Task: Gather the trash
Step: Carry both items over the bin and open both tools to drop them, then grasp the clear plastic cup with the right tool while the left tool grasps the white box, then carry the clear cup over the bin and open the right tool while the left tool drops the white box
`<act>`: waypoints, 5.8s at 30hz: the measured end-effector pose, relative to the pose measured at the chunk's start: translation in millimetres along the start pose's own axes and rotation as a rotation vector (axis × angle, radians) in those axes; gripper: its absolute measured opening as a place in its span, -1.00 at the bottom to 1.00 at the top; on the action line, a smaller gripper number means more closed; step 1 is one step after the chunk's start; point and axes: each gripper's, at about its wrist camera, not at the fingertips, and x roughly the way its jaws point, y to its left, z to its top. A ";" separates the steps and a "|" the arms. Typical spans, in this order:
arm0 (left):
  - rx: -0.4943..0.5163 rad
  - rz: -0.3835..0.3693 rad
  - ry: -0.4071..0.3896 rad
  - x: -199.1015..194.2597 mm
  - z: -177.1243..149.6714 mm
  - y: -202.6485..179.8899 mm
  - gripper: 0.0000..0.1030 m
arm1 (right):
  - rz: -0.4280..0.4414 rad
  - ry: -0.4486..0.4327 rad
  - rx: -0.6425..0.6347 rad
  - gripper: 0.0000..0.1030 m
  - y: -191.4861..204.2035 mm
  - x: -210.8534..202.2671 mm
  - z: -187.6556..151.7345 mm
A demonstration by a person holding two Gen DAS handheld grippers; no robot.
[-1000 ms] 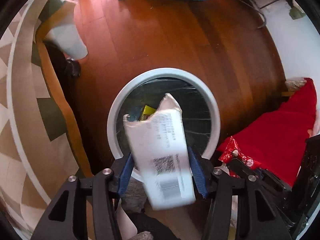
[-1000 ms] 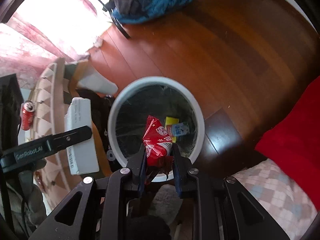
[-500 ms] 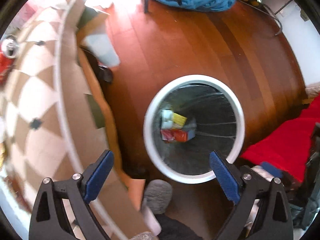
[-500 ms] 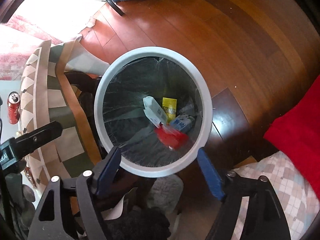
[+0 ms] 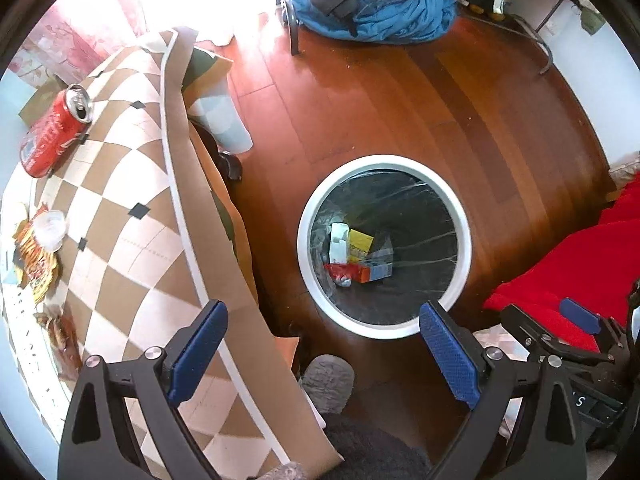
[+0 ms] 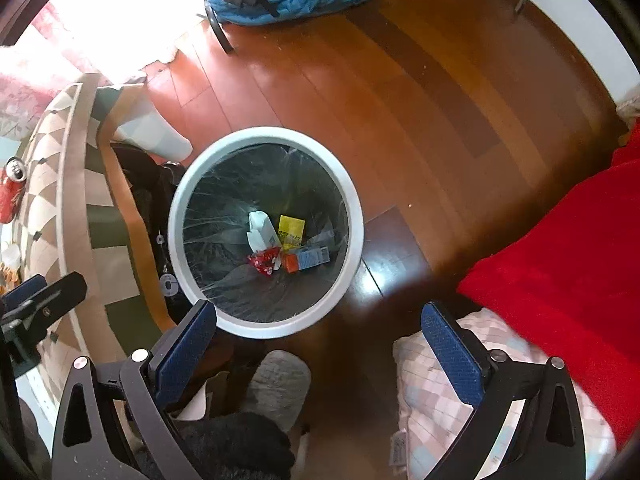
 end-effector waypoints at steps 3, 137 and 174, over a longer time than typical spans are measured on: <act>-0.003 -0.010 -0.023 -15.3 -4.6 1.1 0.90 | -0.008 -0.022 -0.014 1.00 5.0 -18.5 -2.7; 0.088 -0.166 -0.191 -72.1 13.9 -4.7 -0.32 | 0.156 -0.368 -0.129 -0.17 55.3 -149.6 -34.2; 0.023 0.056 -0.007 15.5 3.3 -11.6 0.86 | 0.022 -0.025 0.028 1.00 -15.7 18.7 2.7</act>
